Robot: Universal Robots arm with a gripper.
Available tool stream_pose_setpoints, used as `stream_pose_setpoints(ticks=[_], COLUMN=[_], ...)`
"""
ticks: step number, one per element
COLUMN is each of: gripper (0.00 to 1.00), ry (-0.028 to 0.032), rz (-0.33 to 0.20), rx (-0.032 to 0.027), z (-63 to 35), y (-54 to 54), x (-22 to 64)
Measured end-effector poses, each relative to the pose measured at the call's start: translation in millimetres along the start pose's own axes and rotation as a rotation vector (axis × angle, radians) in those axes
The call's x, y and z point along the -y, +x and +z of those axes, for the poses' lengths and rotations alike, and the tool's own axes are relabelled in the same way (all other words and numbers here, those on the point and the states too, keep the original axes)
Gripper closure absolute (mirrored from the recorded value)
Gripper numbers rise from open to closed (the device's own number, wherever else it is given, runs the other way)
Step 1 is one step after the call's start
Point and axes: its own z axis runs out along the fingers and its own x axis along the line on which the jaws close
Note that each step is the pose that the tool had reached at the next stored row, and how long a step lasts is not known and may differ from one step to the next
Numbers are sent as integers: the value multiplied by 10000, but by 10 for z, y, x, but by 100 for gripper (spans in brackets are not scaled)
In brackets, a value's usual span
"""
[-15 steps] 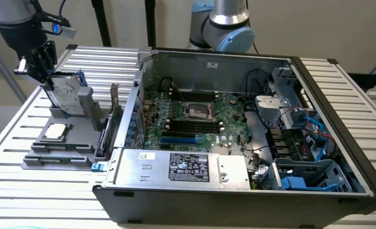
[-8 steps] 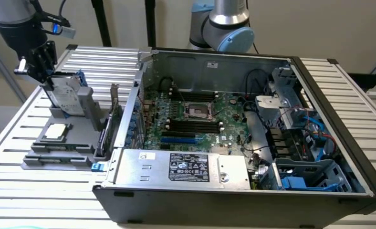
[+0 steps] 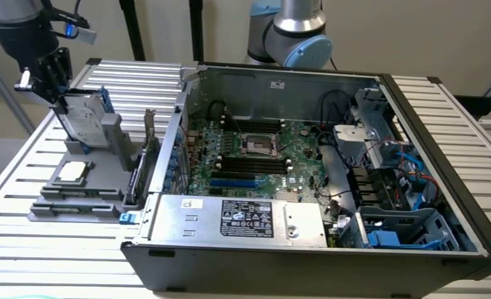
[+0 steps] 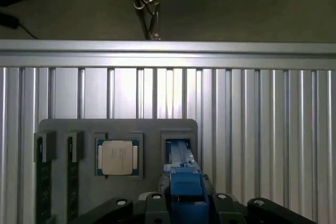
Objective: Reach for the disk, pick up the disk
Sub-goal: 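Pick up the disk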
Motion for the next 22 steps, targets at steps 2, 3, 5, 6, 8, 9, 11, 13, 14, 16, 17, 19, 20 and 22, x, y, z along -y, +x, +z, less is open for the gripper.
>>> stream_pose_setpoints(ticks=[2, 3, 5, 6, 8, 9, 11, 13, 14, 16, 17, 19, 20, 22], gripper=[67, 67, 67, 67, 67, 67, 67, 67, 67, 67, 67, 67, 67, 67], ry=[1, 0, 1, -2, 0, -1, -1, 0, -1, 0, -1, -1, 0, -2], rz=[1, 1, 0, 0, 0, -1, -1, 0, 0, -3, -4, -7, -10, -13], rx=[0, 0, 0, -2, 0, -1, 0, -1, -1, 0, -1, -1, -1, -1], z=[-88, -133, -224, -270, -363, -407, -497, -591, -633, -726, -770, -864, -909, -1001], y=[-3, -4, -6, -7, -10, -11, -14, -17, -18, -20, -21, -24, -25, -28], x=[-1, -2, -2, -3, -2, -1, 0, 1, 2, 9, 15, 28, 37, 86])
